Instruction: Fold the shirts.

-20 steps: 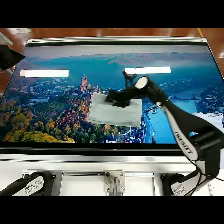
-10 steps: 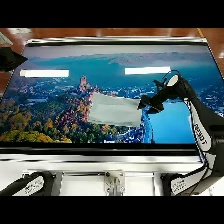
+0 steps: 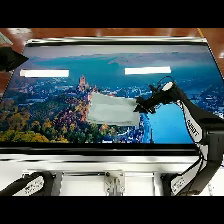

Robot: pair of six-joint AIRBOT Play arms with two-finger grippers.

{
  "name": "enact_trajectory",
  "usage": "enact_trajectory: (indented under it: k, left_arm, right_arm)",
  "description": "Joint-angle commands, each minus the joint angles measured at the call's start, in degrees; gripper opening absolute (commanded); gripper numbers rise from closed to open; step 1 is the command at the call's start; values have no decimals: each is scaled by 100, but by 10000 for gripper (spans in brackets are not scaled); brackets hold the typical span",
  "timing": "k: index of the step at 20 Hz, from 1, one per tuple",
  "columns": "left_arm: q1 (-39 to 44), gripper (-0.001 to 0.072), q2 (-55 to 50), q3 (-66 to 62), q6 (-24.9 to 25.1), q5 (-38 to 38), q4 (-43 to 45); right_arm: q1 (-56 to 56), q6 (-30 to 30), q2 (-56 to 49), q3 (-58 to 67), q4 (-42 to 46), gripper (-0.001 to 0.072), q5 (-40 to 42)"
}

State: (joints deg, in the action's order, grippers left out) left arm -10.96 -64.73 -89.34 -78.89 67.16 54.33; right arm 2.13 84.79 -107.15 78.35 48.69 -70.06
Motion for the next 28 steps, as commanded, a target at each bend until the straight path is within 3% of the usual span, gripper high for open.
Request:
enact_trajectory:
  k: [1, 5, 11, 17, 21, 25, 28]
  left_arm:
    - [2, 34, 7, 0, -7, -2, -79]
    - [4, 33, 11, 0, -7, -2, -79]
    - [4, 34, 13, 0, -4, 2, -144]
    - [4, 34, 15, 0, -4, 33, -535]
    - [17, 34, 15, 0, -2, 326, -758]
    - [210, 34, 13, 0, -2, 411, -758]
    - [413, 34, 2, 0, 44, 393, -708]
  right_arm:
    - [-122, -621, 52, 70, -555, 65, -240]
    - [-916, -852, 1027, 273, -511, 65, -743]
    - [-3088, 15, 2754, 592, 748, 65, -1427]
    - [-5023, 48, 3298, 592, 1784, 65, -1799]
    - [-5735, 61, 3298, 592, 1781, 65, -1088]
    - [-5842, 568, 3292, 592, 1650, 65, 138]
    - [-5842, 586, 3158, 592, 614, 64, 868]
